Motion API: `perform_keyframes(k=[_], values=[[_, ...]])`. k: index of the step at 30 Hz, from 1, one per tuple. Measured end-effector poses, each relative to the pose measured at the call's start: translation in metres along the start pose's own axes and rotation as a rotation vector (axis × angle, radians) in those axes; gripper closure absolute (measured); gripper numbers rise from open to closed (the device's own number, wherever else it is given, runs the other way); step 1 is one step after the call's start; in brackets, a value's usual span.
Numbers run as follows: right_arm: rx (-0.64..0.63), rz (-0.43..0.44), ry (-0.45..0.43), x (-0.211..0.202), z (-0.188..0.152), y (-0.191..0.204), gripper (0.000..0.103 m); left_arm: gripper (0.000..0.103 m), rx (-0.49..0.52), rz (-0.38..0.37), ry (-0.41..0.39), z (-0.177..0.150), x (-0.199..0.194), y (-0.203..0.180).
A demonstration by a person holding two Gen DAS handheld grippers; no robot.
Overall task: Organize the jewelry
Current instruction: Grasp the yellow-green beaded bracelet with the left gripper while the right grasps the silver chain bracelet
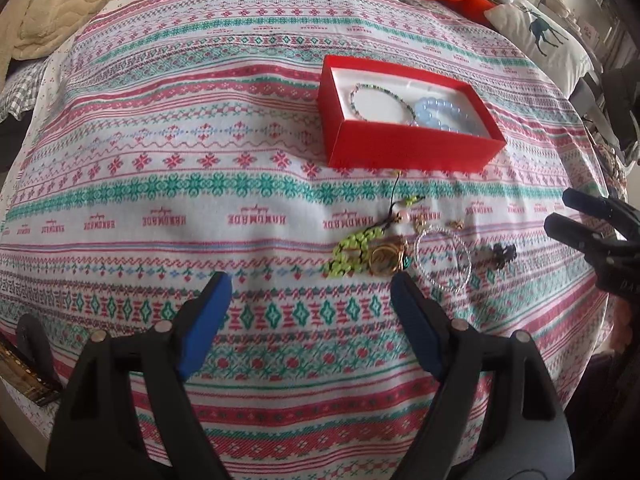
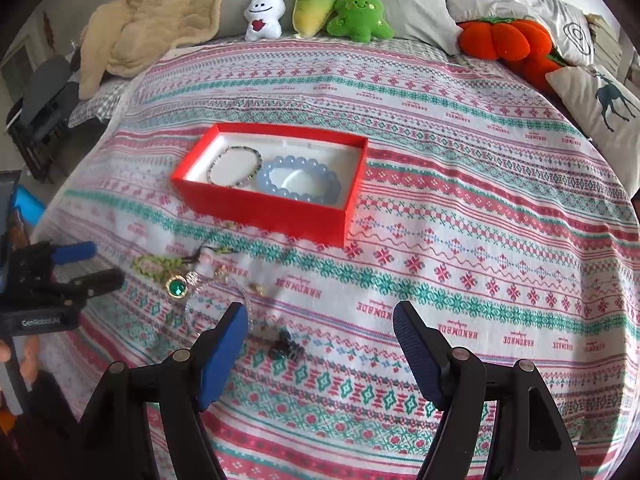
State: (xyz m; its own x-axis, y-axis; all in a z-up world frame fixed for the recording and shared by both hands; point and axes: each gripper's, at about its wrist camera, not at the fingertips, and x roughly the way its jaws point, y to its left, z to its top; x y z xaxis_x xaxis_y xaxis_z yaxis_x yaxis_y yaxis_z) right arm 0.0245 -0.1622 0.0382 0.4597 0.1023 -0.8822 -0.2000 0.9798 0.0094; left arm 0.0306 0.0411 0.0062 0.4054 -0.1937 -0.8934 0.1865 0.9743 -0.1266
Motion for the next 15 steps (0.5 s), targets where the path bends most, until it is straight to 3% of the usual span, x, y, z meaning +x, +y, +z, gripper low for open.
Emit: perform_keyframes(k=[13, 15], values=[[-0.097, -0.065, 0.069, 0.023, -0.034, 0.002, 0.027, 0.021, 0.102, -0.037, 0.008, -0.017, 0.016, -0.004], [-0.119, -0.064, 0.072, 0.024, -0.037, 0.007, 0.027, 0.026, 0.121, -0.040, 0.008, -0.017, 0.019, -0.006]])
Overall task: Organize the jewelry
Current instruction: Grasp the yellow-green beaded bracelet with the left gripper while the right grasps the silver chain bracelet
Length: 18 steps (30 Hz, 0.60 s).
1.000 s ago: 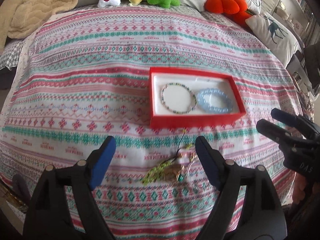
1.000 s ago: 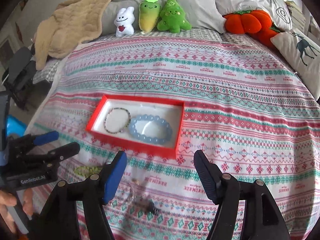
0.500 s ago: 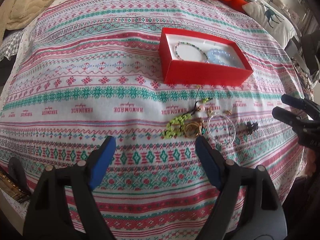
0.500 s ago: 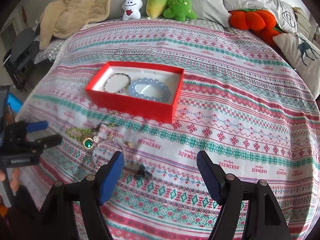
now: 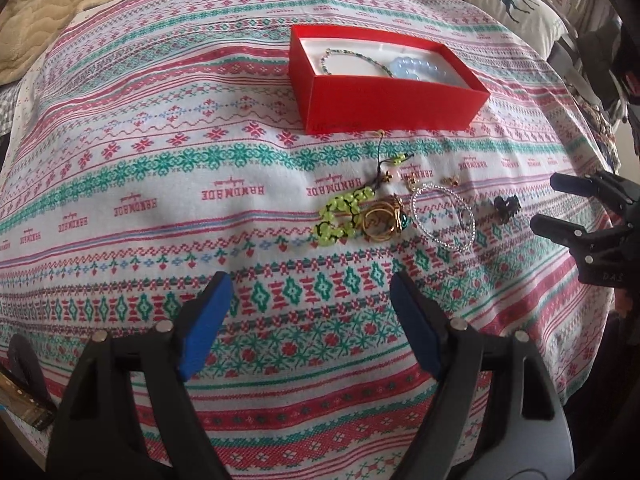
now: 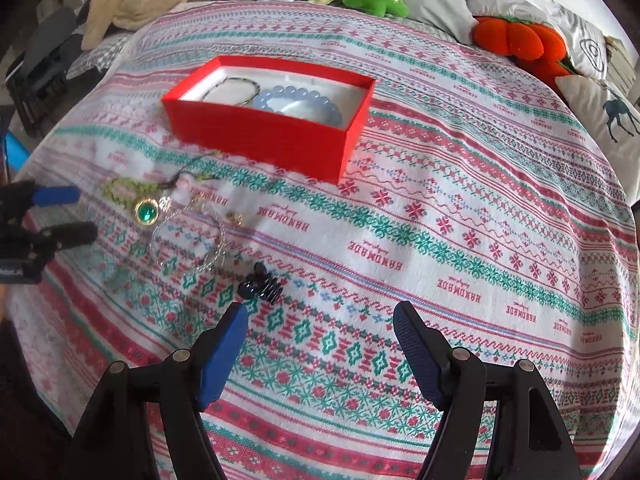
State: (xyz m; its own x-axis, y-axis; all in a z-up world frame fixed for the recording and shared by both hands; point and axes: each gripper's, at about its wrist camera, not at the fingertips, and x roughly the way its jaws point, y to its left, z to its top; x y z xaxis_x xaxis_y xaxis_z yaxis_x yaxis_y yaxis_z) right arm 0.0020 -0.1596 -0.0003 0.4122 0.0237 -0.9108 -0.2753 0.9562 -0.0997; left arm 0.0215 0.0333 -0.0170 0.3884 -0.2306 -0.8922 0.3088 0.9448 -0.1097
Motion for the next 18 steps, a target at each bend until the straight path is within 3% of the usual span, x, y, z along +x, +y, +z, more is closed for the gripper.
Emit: perform_keyframes(k=[11, 13, 15, 18], values=[[-0.100, 0.033, -0.014, 0.001, 0.006, 0.029, 0.027, 0.066, 0.017, -0.028, -0.035, 0.017, 0.007, -0.003], [-0.107, 0.037, -0.012, 0.002, 0.008, 0.033, 0.027, 0.076, 0.007, -0.025, -0.033, 0.019, 0.011, -0.002], [-0.113, 0.043, -0.011, 0.005, 0.011, 0.036, 0.027, 0.095, -0.003, -0.022, -0.030, 0.021, 0.014, 0.000], [-0.112, 0.046, -0.011, 0.008, 0.015, 0.040, 0.027, 0.096, -0.039, -0.009, -0.029, 0.024, 0.013, 0.006]])
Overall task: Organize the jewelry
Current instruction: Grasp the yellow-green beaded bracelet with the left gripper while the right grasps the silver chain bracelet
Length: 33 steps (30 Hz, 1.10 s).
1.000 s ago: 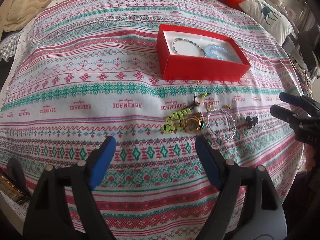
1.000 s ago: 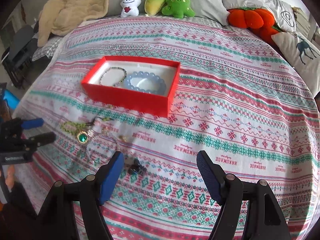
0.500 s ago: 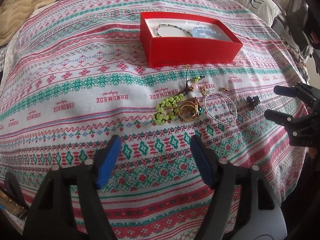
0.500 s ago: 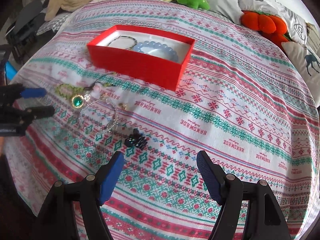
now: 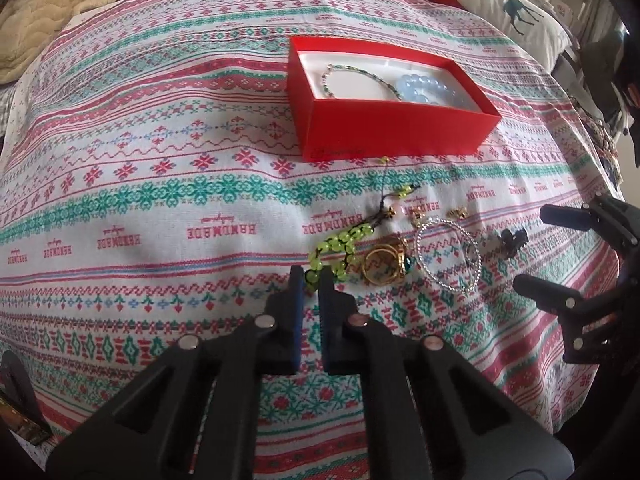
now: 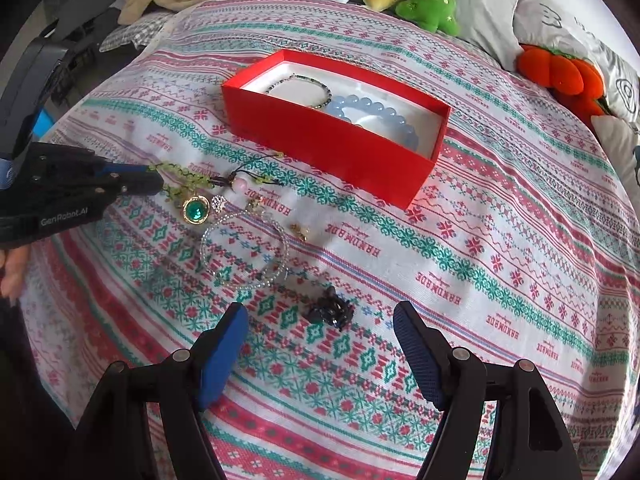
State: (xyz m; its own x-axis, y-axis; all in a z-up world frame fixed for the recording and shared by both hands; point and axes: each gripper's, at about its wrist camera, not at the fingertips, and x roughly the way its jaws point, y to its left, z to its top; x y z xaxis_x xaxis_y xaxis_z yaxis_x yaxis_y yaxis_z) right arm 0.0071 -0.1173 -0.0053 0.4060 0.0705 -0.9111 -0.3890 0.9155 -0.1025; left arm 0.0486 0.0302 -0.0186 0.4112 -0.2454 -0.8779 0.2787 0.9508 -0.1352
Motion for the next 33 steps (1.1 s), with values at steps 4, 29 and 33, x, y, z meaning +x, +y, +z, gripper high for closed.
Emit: perform_keyframes(k=[4, 29, 33], values=[[0.002, 0.009, -0.017, 0.000, 0.007, 0.003, 0.027, 0.097, -0.040, 0.018, -0.018, 0.001, -0.009, 0.010], [-0.116, 0.194, 0.044, 0.033, 0.025, 0.057, 0.076, 0.097, -0.094, 0.059, -0.001, -0.010, -0.018, 0.029], [-0.143, 0.178, 0.036, 0.038, 0.028, 0.062, 0.092, 0.097, -0.086, 0.058, 0.005, -0.010, -0.017, 0.026]])
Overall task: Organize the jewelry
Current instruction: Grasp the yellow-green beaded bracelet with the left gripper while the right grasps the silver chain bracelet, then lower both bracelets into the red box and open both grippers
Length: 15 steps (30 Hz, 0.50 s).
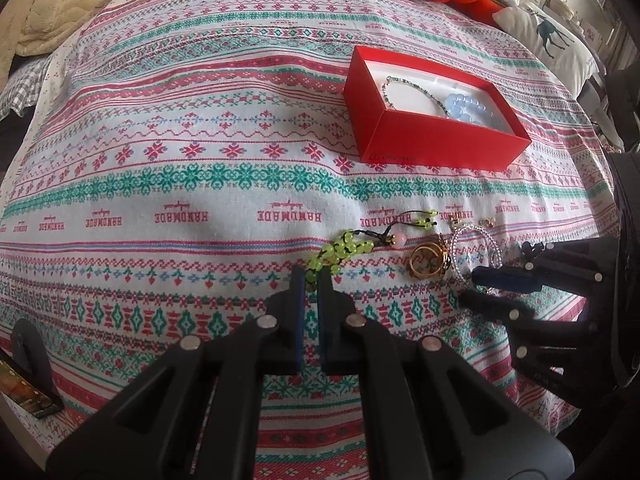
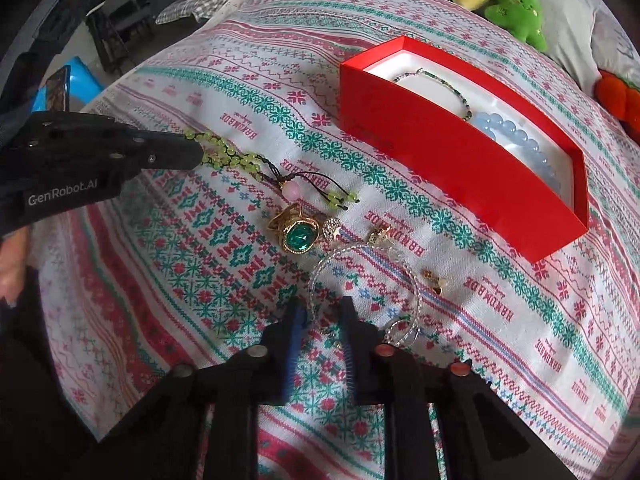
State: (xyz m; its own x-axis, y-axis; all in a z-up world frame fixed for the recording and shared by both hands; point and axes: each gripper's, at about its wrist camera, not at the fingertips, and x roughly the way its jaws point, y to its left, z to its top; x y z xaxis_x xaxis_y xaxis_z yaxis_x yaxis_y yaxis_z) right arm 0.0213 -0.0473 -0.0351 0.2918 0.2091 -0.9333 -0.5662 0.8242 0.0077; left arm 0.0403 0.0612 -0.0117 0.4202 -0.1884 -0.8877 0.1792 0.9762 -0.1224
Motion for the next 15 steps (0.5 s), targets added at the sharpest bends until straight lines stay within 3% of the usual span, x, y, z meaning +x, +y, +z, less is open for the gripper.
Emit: perform_keyframes(k=[6, 15], values=[[0.020, 0.009, -0.017, -0.009, 0.004, -0.004, 0.098, 0.097, 0.013, -0.011, -0.015, 0.004, -0.008, -0.003], [0.101, 0.046, -0.156, -0.063, 0.012, -0.026, 0.099, 0.097, 0.020, -0.045, -0.089, 0.020, -0.035, -0.007]])
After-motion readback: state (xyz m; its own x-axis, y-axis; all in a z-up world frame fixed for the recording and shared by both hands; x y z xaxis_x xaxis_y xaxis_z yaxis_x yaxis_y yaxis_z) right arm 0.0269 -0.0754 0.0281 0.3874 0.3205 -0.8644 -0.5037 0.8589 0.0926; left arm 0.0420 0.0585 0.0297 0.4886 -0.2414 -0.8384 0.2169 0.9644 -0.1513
